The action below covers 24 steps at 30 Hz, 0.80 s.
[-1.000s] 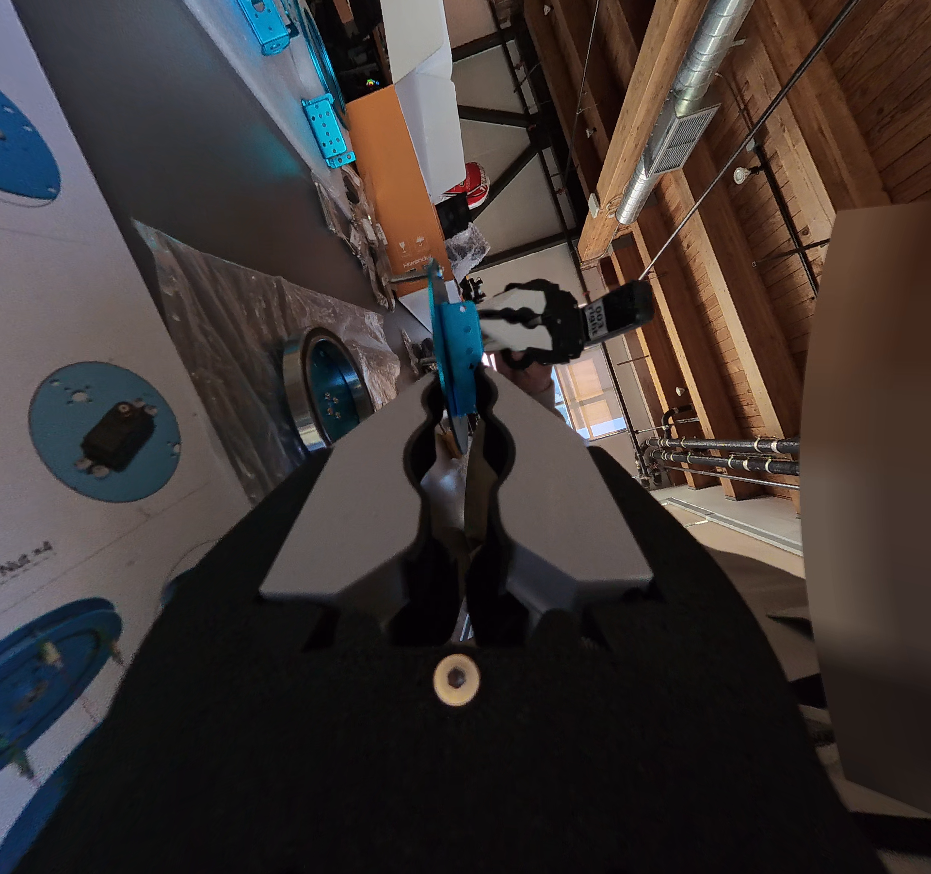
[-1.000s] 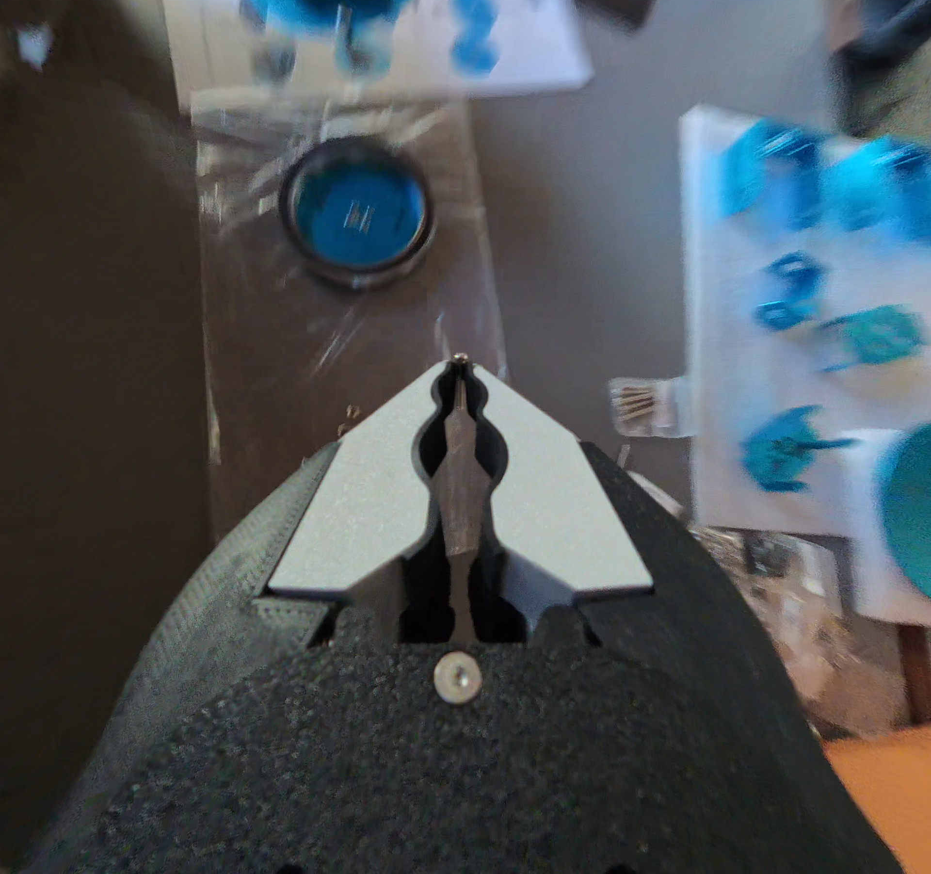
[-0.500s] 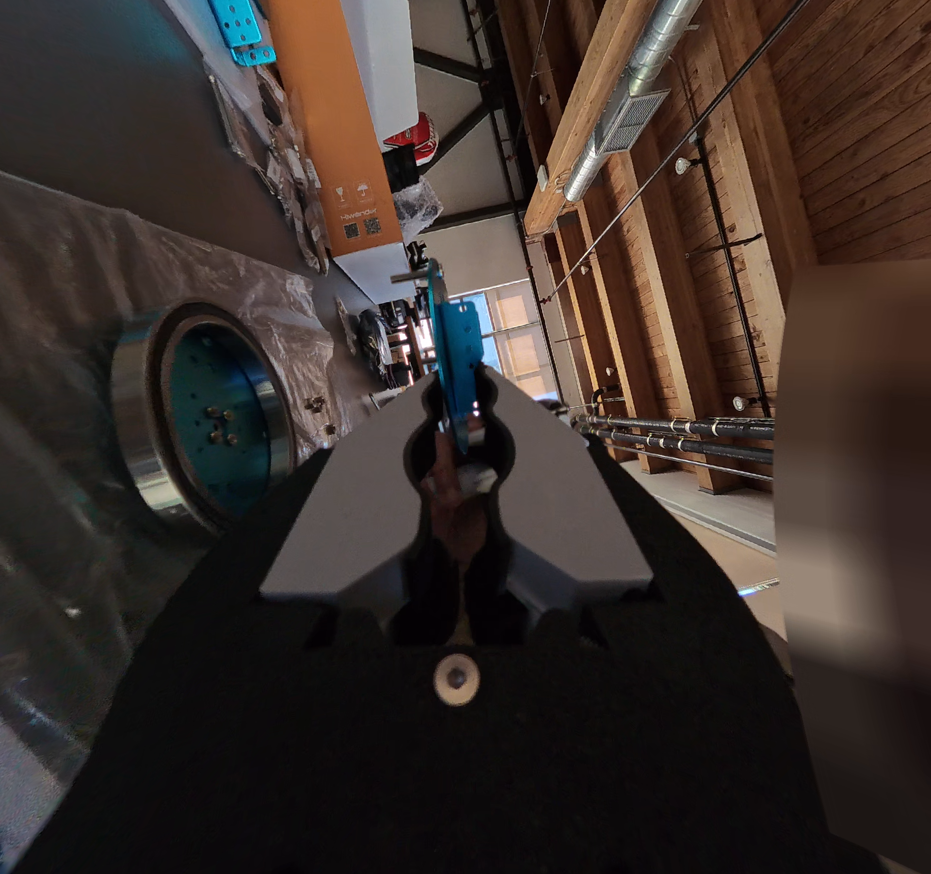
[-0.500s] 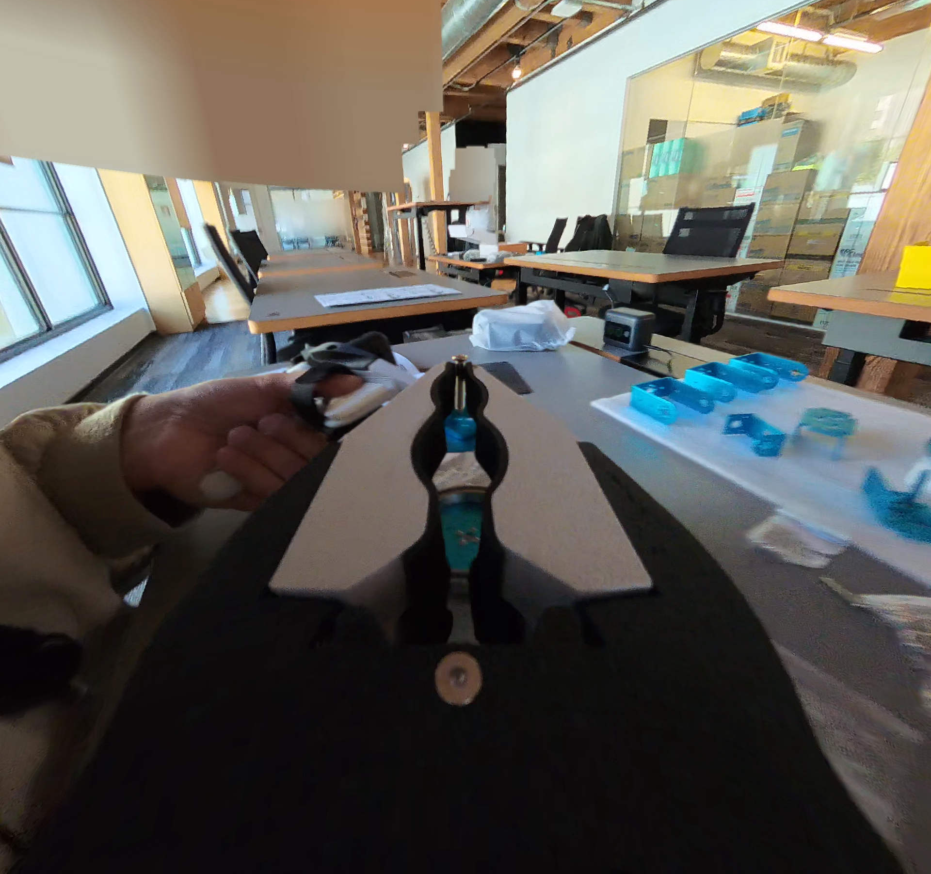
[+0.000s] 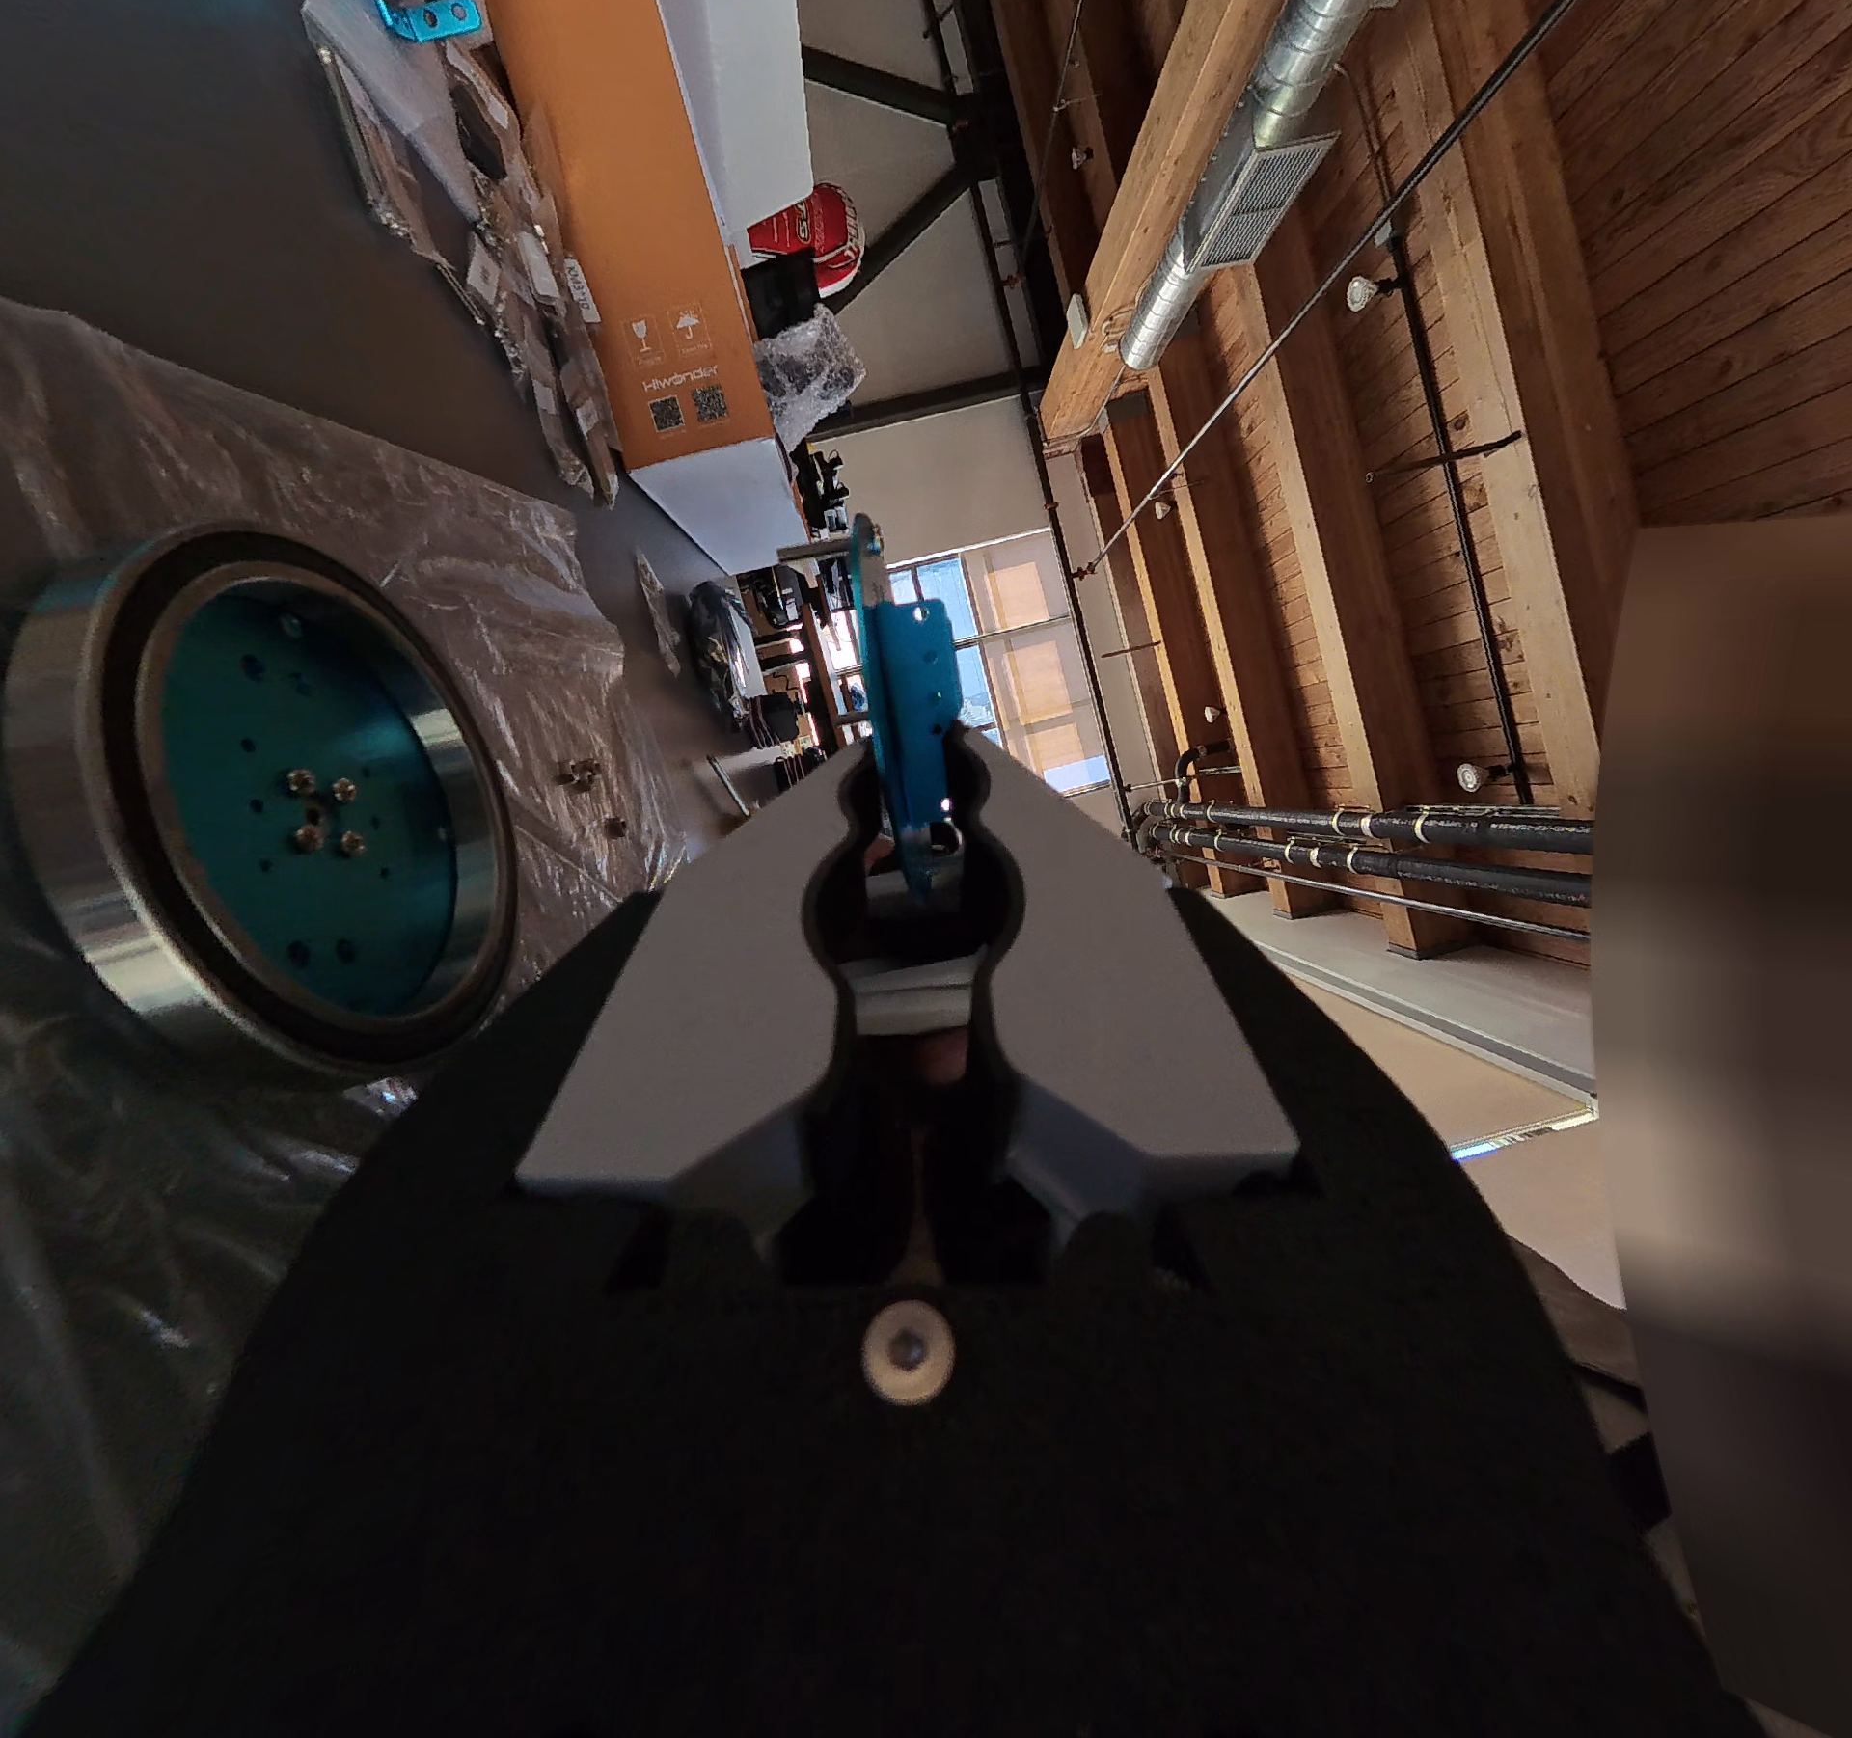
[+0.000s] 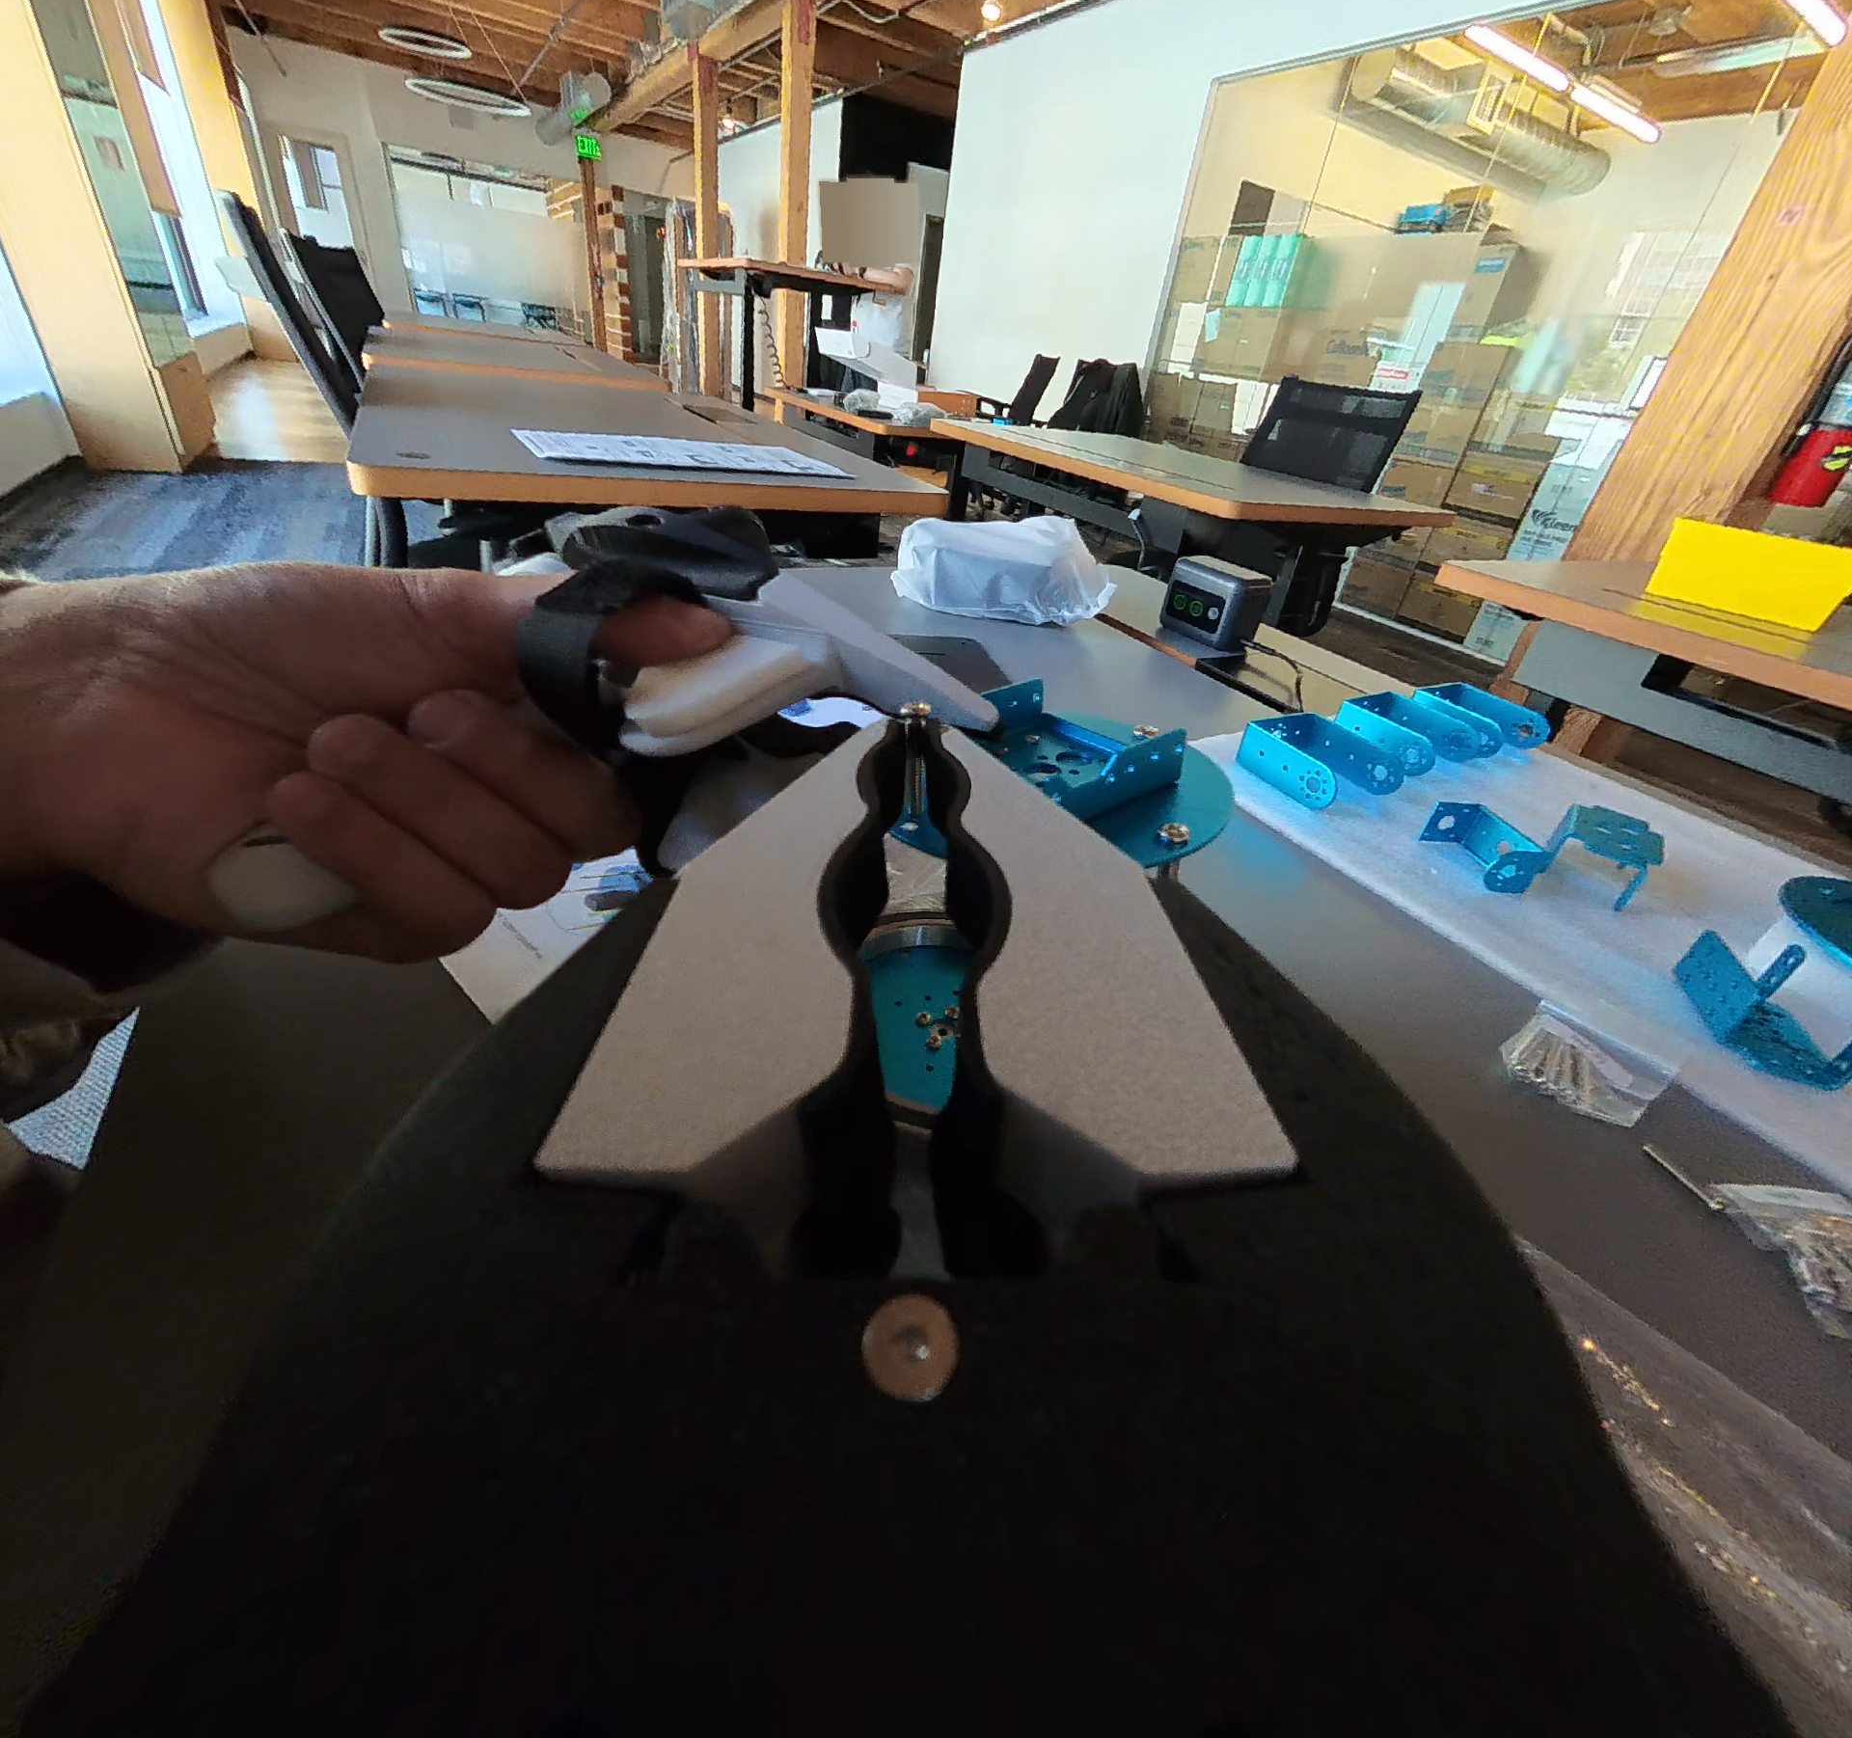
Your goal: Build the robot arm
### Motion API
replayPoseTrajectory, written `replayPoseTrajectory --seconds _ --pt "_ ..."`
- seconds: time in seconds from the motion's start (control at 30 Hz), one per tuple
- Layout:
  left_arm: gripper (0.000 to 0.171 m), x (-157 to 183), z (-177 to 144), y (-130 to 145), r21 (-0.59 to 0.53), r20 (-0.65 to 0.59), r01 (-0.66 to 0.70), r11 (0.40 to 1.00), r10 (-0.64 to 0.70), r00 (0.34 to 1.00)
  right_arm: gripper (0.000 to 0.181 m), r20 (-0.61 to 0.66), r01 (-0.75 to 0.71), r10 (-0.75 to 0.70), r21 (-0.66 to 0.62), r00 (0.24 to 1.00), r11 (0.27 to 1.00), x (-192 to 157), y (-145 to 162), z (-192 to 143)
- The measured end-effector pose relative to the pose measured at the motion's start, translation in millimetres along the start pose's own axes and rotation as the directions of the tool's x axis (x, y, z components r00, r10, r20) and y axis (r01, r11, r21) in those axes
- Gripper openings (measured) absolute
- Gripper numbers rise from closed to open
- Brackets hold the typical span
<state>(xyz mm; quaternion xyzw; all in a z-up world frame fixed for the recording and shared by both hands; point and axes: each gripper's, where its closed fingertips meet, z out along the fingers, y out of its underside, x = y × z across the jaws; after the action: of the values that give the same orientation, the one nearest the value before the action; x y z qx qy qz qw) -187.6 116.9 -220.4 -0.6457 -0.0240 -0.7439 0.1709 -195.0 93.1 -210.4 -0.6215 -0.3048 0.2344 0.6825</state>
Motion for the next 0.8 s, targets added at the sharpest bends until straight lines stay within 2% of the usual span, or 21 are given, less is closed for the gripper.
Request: replayPoseTrajectory --seconds 0.53,0.7,0.8 --pt "0.011 0.0 -9.0 -4.2 0.017 0.011 -0.017 1.0 0.017 1.0 0.002 -0.001 0.078 -0.078 -0.063 0.997 0.995 -6.8 10.6 2.5" --pt "0.012 -4.2 -17.3 -8.7 0.037 0.029 -0.009 0.999 0.008 1.0 0.012 0.008 0.07 -0.07 -0.073 0.998 0.995 -9.7 11.3 2.2" --pt "0.012 -3.4 -35.4 -18.6 0.07 0.038 -0.005 0.998 0.003 0.999 0.015 0.002 0.083 -0.083 -0.074 0.997 0.994 -9.4 10.0 -9.3"
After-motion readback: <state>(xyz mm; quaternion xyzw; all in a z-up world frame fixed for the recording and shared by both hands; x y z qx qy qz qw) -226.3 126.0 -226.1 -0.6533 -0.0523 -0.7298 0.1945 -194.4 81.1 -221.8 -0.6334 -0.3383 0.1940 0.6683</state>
